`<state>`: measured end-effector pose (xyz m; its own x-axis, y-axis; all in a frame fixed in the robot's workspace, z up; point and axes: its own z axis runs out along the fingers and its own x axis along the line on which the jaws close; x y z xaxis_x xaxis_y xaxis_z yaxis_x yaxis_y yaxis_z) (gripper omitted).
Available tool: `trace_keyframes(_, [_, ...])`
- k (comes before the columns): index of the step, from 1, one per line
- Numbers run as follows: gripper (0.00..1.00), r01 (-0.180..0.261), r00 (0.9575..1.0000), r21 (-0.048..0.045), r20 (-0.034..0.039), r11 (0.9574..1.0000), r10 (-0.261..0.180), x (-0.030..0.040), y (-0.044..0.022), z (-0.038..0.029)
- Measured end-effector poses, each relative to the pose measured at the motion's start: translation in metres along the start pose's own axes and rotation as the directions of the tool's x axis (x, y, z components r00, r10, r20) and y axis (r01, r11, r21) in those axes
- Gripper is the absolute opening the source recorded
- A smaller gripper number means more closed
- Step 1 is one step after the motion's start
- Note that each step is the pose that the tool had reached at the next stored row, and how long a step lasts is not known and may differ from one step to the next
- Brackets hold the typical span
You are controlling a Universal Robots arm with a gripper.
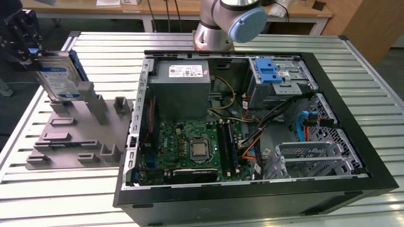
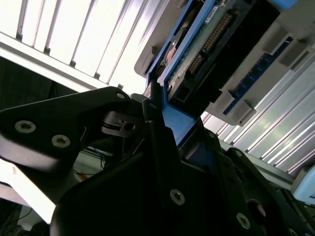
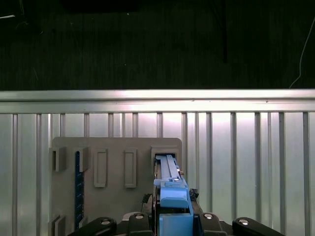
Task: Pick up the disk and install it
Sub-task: 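Pick up the disk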
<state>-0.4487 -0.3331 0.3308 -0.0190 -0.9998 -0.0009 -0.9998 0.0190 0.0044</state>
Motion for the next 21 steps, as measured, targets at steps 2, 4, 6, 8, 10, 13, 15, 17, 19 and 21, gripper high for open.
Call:
trace_keyframes(2, [0.36,0.000,1.0000,0.0000,0.0001,1.0000,0.000,0.0000,0.0000,-0.0031])
trace_keyframes(4, [0.36,0.000,1.0000,-0.0001,0.0005,1.0000,0.000,0.0000,0.0001,-0.0060])
trace_keyframes(6, [0.36,0.000,1.0000,-0.0001,0.0013,1.0000,0.000,-0.0001,0.0001,-0.0085])
trace_keyframes(8, [0.36,0.000,1.0000,0.0000,0.0016,1.0000,0.000,0.0000,0.0001,-0.0106])
trace_keyframes(10, [0.36,0.000,1.0000,0.0000,0.0017,1.0000,0.000,0.0000,0.0001,-0.0117])
trace_keyframes(13, [0.36,0.000,1.0000,0.0000,0.0017,1.0000,0.000,0.0000,0.0001,-0.0136])
trace_keyframes(15, [0.36,0.000,1.0000,0.0001,0.0017,1.0000,0.000,0.0000,0.0001,-0.0145])
trace_keyframes(17, [0.36,0.000,1.0000,-0.0001,0.0017,1.0000,0.000,0.0000,0.0001,-0.0154])
trace_keyframes(19, [0.36,0.000,1.0000,0.0000,0.0017,1.0000,0.000,0.0000,0.0001,-0.0163])
trace_keyframes(21, [0.36,0.000,1.0000,0.0000,0.0017,1.0000,0.000,0.0000,0.0001,-0.0172])
